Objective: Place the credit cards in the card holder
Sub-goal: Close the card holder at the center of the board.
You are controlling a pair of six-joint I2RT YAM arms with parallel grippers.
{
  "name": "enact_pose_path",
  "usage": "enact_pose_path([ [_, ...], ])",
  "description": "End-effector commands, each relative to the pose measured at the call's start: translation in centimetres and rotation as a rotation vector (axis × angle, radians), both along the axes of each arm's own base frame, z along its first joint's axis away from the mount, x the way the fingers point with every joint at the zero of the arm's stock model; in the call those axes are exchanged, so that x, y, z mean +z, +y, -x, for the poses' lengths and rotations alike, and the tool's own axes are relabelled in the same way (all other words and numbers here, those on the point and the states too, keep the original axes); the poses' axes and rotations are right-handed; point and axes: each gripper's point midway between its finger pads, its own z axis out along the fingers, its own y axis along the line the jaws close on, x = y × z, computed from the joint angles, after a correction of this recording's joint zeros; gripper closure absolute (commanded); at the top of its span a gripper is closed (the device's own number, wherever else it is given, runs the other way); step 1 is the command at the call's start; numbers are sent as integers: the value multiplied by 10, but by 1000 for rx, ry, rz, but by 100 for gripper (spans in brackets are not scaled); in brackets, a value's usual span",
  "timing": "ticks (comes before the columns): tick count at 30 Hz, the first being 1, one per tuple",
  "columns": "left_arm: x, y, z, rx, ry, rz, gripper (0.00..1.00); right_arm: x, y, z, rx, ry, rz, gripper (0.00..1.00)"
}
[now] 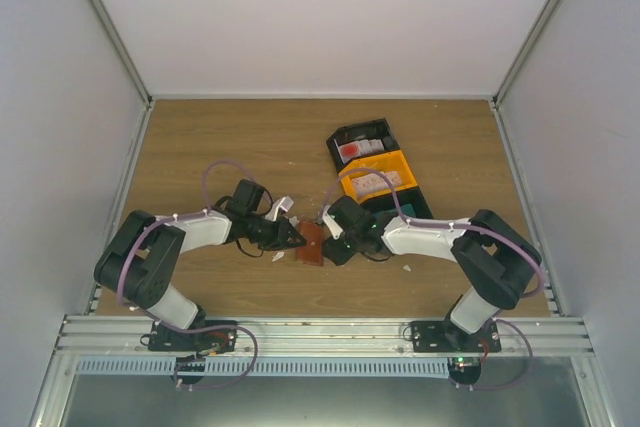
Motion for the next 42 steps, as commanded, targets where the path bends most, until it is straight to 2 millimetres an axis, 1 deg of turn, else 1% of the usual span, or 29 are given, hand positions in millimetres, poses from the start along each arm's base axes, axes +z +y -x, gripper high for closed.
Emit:
enact_pose_path([
  [1,10,-10,3,-57,-1,65,90,-14,-8,-24,-83,-101,98,51],
  [4,6,-8,4,-55,14,48,91,-13,-8,-32,-108,-142,111,52],
  [8,2,-6,7,-52,26,34,91,-8,-18,-45,-187,-207,147,54],
  [12,-2,-4,8,-49,29,21,91,1,-33,-55,-293,-259,173,56],
  [15,-5,-2,8,-40,33,6,91,8,-48,-60,-406,-281,206,56],
  [16,-6,-2,8,-37,33,3,91,9,-54,-61,-442,-283,218,56],
  [18,-7,-2,8,-31,36,1,91,12,-57,-59,-495,-264,209,56],
  [20,-9,-2,7,-22,41,4,90,13,-53,-54,-511,-218,178,55],
  [22,-11,-2,7,-16,51,7,86,17,-43,-47,-502,-162,120,54],
  [24,-12,-3,7,-12,57,8,81,25,-30,-41,-486,-105,46,52],
  [28,-14,1,3,13,44,-21,68,39,-14,-31,-498,-12,-49,51],
  [31,-14,2,3,20,32,-31,61,38,-9,-27,-512,48,-54,51],
  [34,-11,1,5,18,30,-18,55,36,-5,-25,-519,83,-44,55],
  [39,-14,3,8,19,33,-22,52,40,1,-31,-533,89,-43,66],
  [41,-16,3,9,16,38,-27,52,40,3,-32,-534,91,-35,67],
  [42,-17,3,9,14,39,-28,52,41,4,-33,-530,90,-31,64],
])
